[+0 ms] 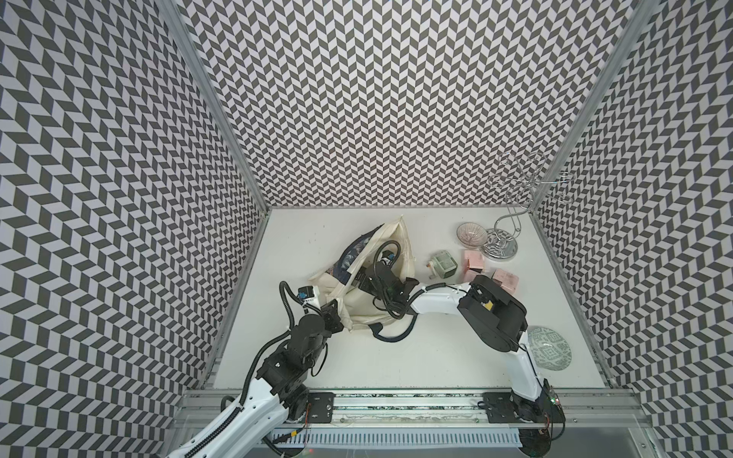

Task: Take out the pencil sharpeners from the tote bags
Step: Adjust the canvas bag at the center of the board.

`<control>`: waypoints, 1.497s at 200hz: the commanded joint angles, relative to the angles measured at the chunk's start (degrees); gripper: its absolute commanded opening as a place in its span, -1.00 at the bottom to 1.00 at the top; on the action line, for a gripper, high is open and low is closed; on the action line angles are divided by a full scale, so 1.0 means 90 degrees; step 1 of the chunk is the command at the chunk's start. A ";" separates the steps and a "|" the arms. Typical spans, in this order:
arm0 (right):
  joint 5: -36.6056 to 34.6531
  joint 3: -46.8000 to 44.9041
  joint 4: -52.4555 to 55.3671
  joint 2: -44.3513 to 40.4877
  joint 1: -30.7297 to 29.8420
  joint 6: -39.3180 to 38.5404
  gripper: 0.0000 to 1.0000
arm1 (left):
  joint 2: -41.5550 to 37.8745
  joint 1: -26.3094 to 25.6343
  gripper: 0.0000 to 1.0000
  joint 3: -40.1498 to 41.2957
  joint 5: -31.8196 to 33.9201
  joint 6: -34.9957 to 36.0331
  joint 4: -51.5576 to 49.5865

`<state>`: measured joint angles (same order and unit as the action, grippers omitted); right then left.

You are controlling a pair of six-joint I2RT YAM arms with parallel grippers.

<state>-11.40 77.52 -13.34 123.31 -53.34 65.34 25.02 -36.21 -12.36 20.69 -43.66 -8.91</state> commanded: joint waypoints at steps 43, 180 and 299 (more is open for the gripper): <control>0.0786 0.1574 -0.0392 0.1513 0.0009 0.1069 0.99 | -0.0572 0.0000 -1.00 -0.0126 -0.0600 -0.0287 -0.0773; 0.1043 -0.0730 0.0347 -0.0898 0.0658 -0.1630 0.38 | 0.0086 0.0216 -1.00 -0.1251 -0.0268 -0.0234 -0.0824; 0.1268 -0.1795 0.1053 -0.2497 0.0504 -0.2208 0.37 | 0.3675 0.1245 -1.00 -0.5997 -0.2193 0.2088 -0.1651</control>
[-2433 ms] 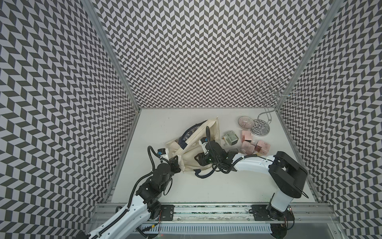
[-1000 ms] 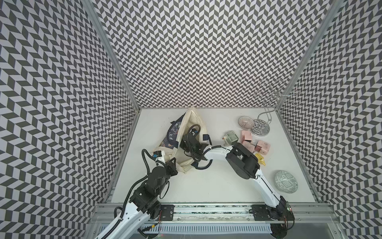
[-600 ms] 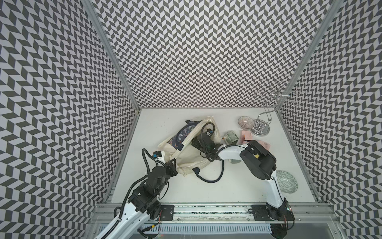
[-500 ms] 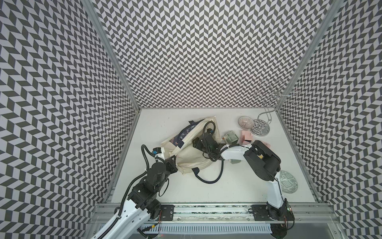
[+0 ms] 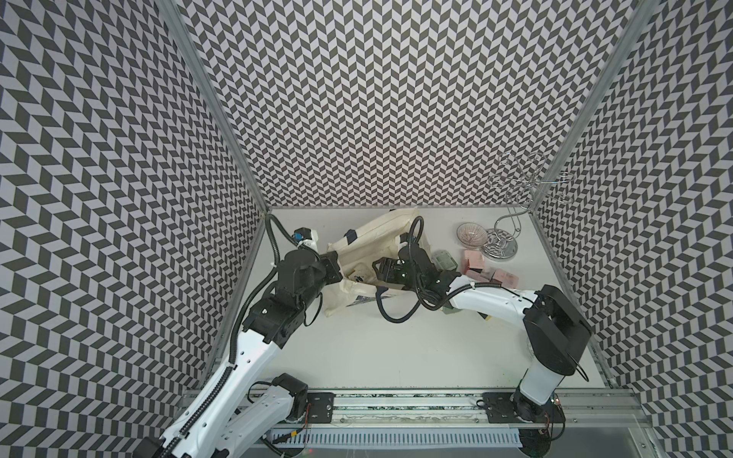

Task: Take out the pencil sharpeners from the tote bags
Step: Adjust the canvas bag at the center of the board.

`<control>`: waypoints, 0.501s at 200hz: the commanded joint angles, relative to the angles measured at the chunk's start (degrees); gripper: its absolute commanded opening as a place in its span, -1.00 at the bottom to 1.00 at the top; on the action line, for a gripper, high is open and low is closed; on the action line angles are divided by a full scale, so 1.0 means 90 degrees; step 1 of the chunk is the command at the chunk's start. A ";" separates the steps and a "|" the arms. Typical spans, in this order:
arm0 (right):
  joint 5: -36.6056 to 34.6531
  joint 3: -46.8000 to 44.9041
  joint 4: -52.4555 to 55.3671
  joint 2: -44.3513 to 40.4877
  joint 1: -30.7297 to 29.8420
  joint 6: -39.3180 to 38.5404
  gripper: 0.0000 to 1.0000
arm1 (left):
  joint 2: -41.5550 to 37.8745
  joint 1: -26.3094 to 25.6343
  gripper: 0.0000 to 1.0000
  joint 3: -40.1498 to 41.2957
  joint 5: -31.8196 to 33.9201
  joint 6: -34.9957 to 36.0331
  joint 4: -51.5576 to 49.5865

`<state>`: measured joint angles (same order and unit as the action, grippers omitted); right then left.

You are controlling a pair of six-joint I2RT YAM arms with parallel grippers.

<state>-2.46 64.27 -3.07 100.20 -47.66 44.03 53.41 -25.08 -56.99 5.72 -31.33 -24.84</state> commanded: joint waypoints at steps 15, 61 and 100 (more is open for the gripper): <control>0.0330 -0.0327 -0.0090 0.0058 -0.0163 0.0166 0.36 | 0.0986 0.0009 -1.00 -0.1771 -0.0567 0.0950 -0.0185; 0.0074 -0.0233 0.0018 -0.0058 -0.0173 0.0119 0.37 | 0.1685 0.0013 -1.00 -0.2995 -0.0707 0.1352 -0.0624; -0.0222 -0.0307 0.0180 -0.0095 -0.0173 0.0098 0.37 | 0.1361 0.0009 -1.00 -0.1875 -0.0710 0.1224 -0.0169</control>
<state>-1.65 61.32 -1.34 100.62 -49.21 45.04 69.17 -25.08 -79.00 0.40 -20.58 -31.00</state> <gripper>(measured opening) 0.683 0.048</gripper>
